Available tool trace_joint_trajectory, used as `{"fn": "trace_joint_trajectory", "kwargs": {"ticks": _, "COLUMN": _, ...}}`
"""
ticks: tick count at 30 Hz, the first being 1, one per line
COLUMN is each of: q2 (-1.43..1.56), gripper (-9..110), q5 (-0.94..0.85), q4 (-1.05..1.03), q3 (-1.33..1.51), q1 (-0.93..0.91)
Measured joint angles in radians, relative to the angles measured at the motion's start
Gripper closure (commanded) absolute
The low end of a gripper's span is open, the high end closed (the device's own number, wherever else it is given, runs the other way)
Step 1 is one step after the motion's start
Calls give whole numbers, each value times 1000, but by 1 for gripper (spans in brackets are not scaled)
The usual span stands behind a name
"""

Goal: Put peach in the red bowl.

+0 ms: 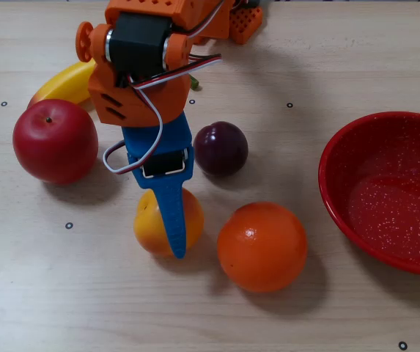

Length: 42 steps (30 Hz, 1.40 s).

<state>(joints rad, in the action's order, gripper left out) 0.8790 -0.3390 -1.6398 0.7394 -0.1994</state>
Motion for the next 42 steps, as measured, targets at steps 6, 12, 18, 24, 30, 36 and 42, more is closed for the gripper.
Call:
{"fn": "trace_joint_trajectory", "kwargs": {"ticks": 6, "q2": -26, "gripper": 49, "q5": 0, "q4": -5, "q3": -12, "q1": 0}}
{"fn": "trace_joint_trajectory", "kwargs": {"ticks": 12, "q2": -43, "gripper": 49, "q5": 0, "q4": 5, "q3": -18, "q1": 2}}
{"fn": "trace_joint_trajectory", "kwargs": {"ticks": 18, "q2": -71, "gripper": 49, "q5": 0, "q4": 31, "q3": -20, "q1": 2}}
{"fn": "trace_joint_trajectory", "kwargs": {"ticks": 24, "q2": -71, "gripper": 49, "q5": 2, "q4": 31, "q3": -20, "q1": 12}}
{"fn": "trace_joint_trajectory", "kwargs": {"ticks": 30, "q2": -71, "gripper": 49, "q5": 2, "q4": 31, "q3": -20, "q1": 15}}
{"fn": "trace_joint_trajectory", "kwargs": {"ticks": 36, "q2": -71, "gripper": 50, "q5": 0, "q4": 43, "q3": -20, "q1": 15}}
{"fn": "trace_joint_trajectory", "kwargs": {"ticks": 42, "q2": -71, "gripper": 52, "q5": 0, "q4": 49, "q3": -20, "q1": 15}}
